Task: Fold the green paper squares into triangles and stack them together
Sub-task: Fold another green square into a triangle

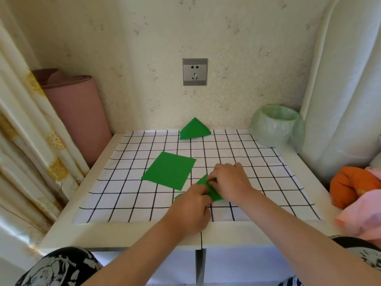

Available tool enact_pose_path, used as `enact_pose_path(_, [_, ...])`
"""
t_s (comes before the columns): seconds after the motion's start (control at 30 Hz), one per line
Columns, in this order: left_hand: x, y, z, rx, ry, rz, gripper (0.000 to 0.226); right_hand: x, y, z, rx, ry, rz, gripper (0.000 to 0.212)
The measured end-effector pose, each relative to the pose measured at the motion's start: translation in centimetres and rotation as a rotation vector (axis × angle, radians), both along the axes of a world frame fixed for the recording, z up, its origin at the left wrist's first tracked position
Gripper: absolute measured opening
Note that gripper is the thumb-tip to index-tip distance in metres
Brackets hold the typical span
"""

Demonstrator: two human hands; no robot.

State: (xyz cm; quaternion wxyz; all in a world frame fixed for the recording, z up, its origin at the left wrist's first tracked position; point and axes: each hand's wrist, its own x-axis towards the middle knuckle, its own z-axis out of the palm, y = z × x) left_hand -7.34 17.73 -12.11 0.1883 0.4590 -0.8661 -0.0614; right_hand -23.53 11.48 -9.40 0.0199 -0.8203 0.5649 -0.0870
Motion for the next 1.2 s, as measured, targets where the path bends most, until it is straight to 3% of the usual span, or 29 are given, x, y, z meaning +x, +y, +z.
enact_pose_path(0.13, [-0.2, -0.2, 0.6, 0.026, -0.001, -0.017, 0.012, 0.0, 0.1, 0.0, -0.004, 0.005, 0.005, 0.023])
enact_pose_path(0.27, [0.1, -1.6, 1.1, 0.100, -0.078, 0.090, 0.032, -0.1, 0.1, 0.1, 0.007, 0.013, 0.014, 0.026])
enact_pose_path(0.4, [0.6, -1.7, 0.6, 0.019, -0.196, -0.003, 0.061, -0.2, 0.0, -0.1, -0.002, 0.021, 0.017, 0.026])
enact_pose_path(0.53, [0.7, -0.8, 0.5, -0.057, -0.213, -0.050, 0.050, -0.2, -0.2, -0.2, -0.006, 0.017, 0.015, 0.023])
enact_pose_path(0.73, [0.9, 1.0, 0.3, -0.022, -0.156, -0.072, 0.045, -0.3, 0.0, -0.3, -0.025, 0.004, 0.025, 0.024])
enact_pose_path(0.97, [1.1, 1.9, 0.3, 0.014, -0.099, -0.036, 0.042, -0.3, 1.6, -0.8, -0.135, 0.172, 0.122, 0.028])
enact_pose_path(1.1, [1.1, 1.9, 0.3, 0.050, -0.108, -0.017, 0.046, -0.5, 3.8, -1.4, -0.269, 0.206, 0.219, 0.012])
enact_pose_path(1.2, [1.1, 2.0, 0.4, 0.055, -0.112, -0.024, 0.046, -0.9, 5.6, -2.1, -0.259, 0.225, 0.246, 0.021])
